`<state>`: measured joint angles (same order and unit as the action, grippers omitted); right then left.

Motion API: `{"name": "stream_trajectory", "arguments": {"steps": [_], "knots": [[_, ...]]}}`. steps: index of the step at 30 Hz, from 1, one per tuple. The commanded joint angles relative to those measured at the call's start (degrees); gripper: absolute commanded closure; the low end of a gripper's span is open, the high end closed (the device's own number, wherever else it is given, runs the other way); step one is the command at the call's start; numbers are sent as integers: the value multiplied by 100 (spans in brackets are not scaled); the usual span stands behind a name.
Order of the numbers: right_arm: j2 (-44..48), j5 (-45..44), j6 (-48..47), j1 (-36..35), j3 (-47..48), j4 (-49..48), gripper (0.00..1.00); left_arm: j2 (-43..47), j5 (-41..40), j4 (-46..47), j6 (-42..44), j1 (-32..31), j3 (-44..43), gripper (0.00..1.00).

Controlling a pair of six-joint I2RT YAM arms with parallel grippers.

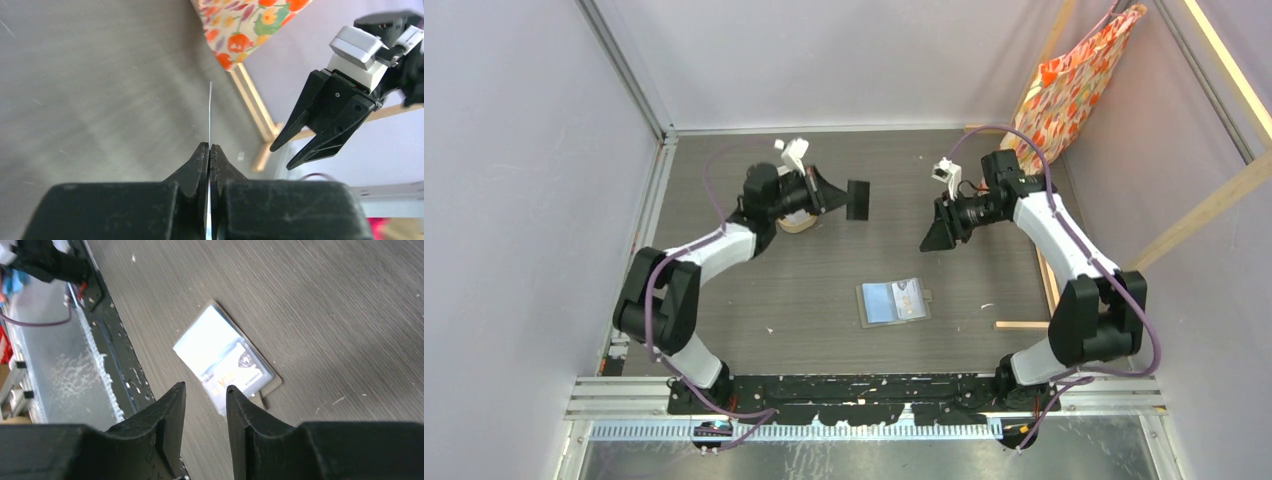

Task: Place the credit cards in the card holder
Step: Pick up the credit card from the storage box.

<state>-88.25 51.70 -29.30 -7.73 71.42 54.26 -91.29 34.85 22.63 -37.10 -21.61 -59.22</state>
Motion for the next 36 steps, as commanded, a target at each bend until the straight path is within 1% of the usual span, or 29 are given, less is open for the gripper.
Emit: {"name": "stream_trajectory", "arguments": {"steps": [1, 4, 6, 8, 10, 12, 17, 21, 25, 27, 36], "knots": [[735, 694, 1817, -19, -448, -1499, 59, -286, 543, 3907, -3265, -107, 998, 100], [966, 1090, 3397, -12, -961, -2974, 55, -456, 281, 5002, -3869, -271, 1477, 100], [1068, 1236, 4358, -9, -1263, -3861, 49, -561, 34, 5593, -4100, -405, 1712, 100], [1118, 1319, 5046, -16, -1450, -4475, 46, -656, -109, 5906, -4193, -576, 1837, 99], [1128, 1366, 5605, -18, -1570, -4908, 45, -733, -227, 5937, -4103, -807, 1844, 99], [1128, 1327, 5937, -17, -1654, -5185, 44, -772, -307, 5937, -4036, -975, 1831, 99], [1057, 1186, 6548, -15, -1714, -5544, 46, -883, -422, 5937, -3964, -1208, 1712, 100], [1084, 1243, 6841, -12, -1789, -5890, 50, -939, -458, 5937, -3962, -1296, 1682, 99], [1084, 1270, 6920, -15, -1832, -6013, 61, -946, -576, 5937, -3936, -1309, 1733, 100], [1057, 1280, 6920, -27, -1840, -6014, 65, -939, -624, 5937, -3943, -1315, 1753, 99], [985, 1314, 6911, -138, -1844, -6059, 73, -959, -1087, 5937, -4006, -1531, 1792, 100]]}}
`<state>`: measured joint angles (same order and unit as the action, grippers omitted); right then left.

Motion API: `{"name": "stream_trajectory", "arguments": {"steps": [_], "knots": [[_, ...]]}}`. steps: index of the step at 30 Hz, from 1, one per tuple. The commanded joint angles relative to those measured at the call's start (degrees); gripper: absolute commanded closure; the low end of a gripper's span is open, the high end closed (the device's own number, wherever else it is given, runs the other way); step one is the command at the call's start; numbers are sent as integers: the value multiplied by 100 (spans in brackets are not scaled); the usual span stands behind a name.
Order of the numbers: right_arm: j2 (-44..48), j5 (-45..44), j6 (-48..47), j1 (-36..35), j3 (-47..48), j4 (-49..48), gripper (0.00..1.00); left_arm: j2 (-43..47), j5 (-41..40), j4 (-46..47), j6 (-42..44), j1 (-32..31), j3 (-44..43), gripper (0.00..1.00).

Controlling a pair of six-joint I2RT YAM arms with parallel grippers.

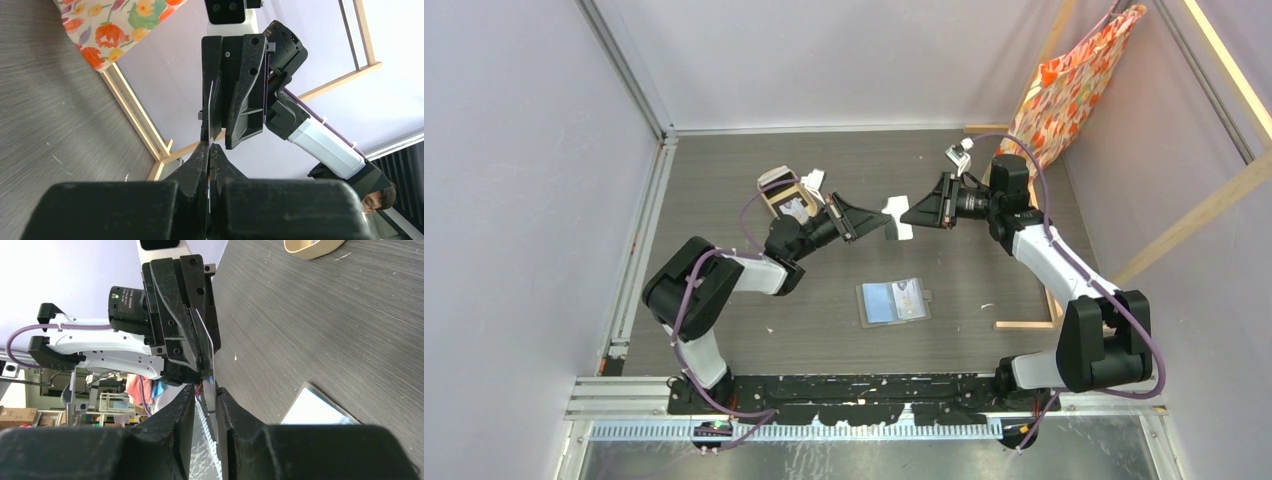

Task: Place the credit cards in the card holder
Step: Pick up the credit card from the storage box, then insert the credit card into the card holder.

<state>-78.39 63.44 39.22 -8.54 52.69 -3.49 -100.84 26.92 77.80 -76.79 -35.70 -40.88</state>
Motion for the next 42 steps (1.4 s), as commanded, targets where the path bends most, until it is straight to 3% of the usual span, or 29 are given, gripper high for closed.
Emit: {"name": "stream_trajectory", "arguments": {"steps": [1, 3, 6, 7, 11, 16, 18, 20, 23, 25, 27, 30, 32, 36, 40, 42], "knots": [[-5, 135, 59, -62, 24, -284, 73, -12, -333, 416, -45, -146, -49, 99], [-22, 142, 60, -75, 31, -291, 78, -31, -368, 421, -60, -187, -66, 100], [-1, 149, -8, -72, 52, -242, 94, -48, -365, 421, -36, -177, -62, 99], [19, 126, -138, -65, 92, -93, 99, -35, -309, 420, -17, -121, -41, 95], [147, -16, -1000, 73, 188, 734, 99, 34, 213, 420, -133, 483, 197, 70], [302, 146, -1571, 321, -17, 1057, 99, 507, 906, -45, 143, 1174, 629, 54], [380, 229, -1942, 319, -150, 1334, 99, 1066, 940, -939, 802, 1264, 821, 49], [434, 381, -2320, 322, -370, 1610, 99, 1840, 837, -2549, 1913, 1255, 835, 45], [420, 414, -3214, 324, -481, 2655, 99, 3173, -121, -5134, 3758, 1120, 730, 29], [381, 384, -3423, 320, -581, 2792, 99, 3946, -596, -5851, 4506, 1050, 820, 13], [241, 329, -3369, 307, -690, 2696, 99, 4616, -1009, -5903, 4421, 1052, 1154, 0], [-246, 171, -3836, 282, -387, 3339, 99, 4792, -576, -5063, 3740, 1057, 1582, 0], [-547, 80, -4155, 279, -174, 3777, 99, 4510, -72, -5006, 3392, 1050, 1522, 4], [-824, -35, -4246, 174, -232, 3814, 99, 3816, 460, -4691, 2829, 848, 1486, 33], [-1178, -35, -4300, 26, -206, 3809, 99, 3428, 141, -4626, 2885, 95, 1467, 47], [-1431, -41, -4317, 0, -103, 3892, 99, 3267, -129, -4819, 2950, -233, 1374, 50]]}}
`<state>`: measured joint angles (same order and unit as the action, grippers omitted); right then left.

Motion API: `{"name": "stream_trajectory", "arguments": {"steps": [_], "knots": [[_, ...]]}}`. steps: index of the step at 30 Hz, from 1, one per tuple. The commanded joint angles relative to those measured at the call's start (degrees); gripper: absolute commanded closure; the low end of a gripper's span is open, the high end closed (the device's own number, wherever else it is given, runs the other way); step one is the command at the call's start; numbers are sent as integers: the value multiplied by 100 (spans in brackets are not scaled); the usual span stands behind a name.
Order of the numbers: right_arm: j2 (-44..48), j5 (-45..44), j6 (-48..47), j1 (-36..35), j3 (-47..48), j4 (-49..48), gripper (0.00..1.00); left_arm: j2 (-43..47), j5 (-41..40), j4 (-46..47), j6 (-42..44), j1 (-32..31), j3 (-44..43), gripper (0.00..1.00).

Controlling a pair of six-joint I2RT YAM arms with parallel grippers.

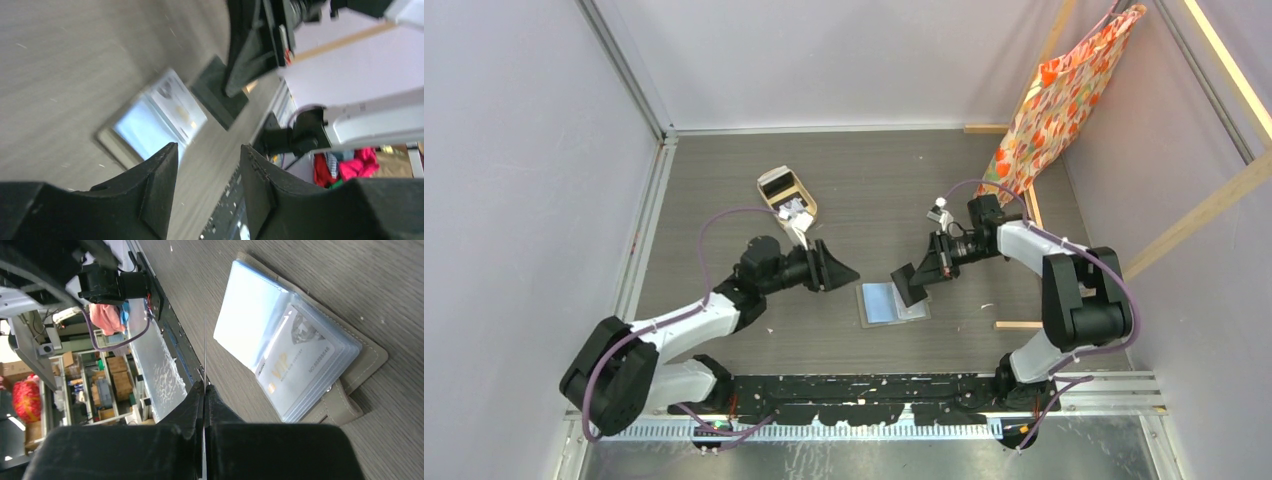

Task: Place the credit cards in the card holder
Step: Insert the credit card into the card holder.

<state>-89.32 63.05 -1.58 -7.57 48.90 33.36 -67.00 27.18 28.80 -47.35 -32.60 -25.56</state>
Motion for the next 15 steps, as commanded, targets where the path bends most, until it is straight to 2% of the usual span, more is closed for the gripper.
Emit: {"name": "stream_trajectory", "arguments": {"steps": [1, 3, 8, 15], "knots": [[-471, -16, -237, -94, 334, 266, 99, -172, -223, 71, 0, -666, -164, 51], [-702, -80, -237, -130, 465, 399, 99, -415, -424, 86, -32, -895, -191, 59], [-956, -619, -26, -378, 637, 433, 99, -1200, -497, 479, -222, -1173, -327, 68], [-1005, -973, 101, -466, 690, 403, 99, -2346, -447, 506, -300, -1258, -780, 83]]}}
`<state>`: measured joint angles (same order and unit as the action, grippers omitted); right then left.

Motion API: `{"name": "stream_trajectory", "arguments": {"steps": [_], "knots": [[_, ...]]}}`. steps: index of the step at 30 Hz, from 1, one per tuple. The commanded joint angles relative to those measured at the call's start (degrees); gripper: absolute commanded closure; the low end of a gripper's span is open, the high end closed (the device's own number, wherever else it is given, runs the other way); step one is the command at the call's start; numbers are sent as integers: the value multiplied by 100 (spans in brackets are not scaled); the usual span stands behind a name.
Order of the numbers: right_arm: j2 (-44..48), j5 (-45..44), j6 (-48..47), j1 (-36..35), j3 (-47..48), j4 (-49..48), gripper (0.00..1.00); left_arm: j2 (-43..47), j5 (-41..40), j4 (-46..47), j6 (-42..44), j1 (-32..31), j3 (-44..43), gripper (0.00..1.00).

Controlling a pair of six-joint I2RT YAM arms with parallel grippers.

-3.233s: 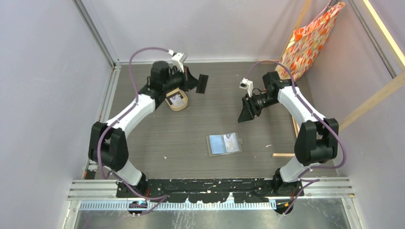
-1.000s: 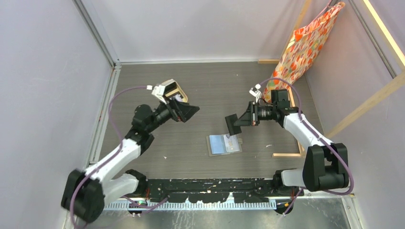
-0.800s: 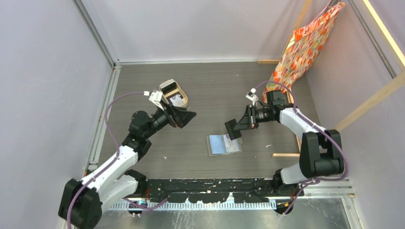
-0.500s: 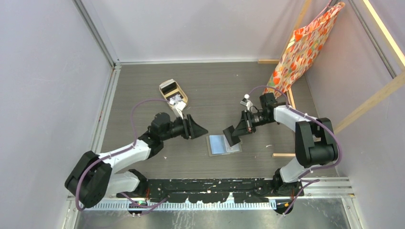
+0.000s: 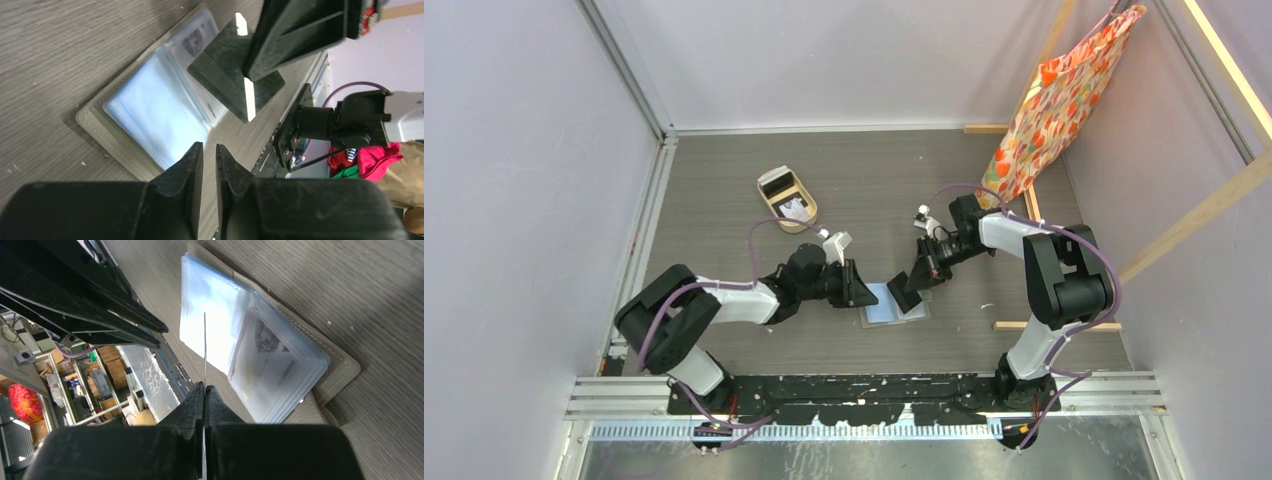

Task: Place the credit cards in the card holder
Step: Insert the credit card into the card holder.

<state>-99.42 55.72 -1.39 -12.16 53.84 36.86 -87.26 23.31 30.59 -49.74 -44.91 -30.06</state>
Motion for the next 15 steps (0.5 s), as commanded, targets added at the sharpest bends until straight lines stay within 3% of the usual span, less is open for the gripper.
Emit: {"name": "stream_trajectory", "arguments": {"steps": [1, 7, 15], "knots": [[4, -264, 98, -11, 197, 50, 99, -440, -85, 241, -71, -27, -391, 84], [-68, -321, 130, -54, 227, 40, 99, -418, -511, -784, -13, -27, -446, 89], [-173, -619, 374, -247, 326, -4, 99, -332, -868, -1231, -83, -27, -336, 92]]}}
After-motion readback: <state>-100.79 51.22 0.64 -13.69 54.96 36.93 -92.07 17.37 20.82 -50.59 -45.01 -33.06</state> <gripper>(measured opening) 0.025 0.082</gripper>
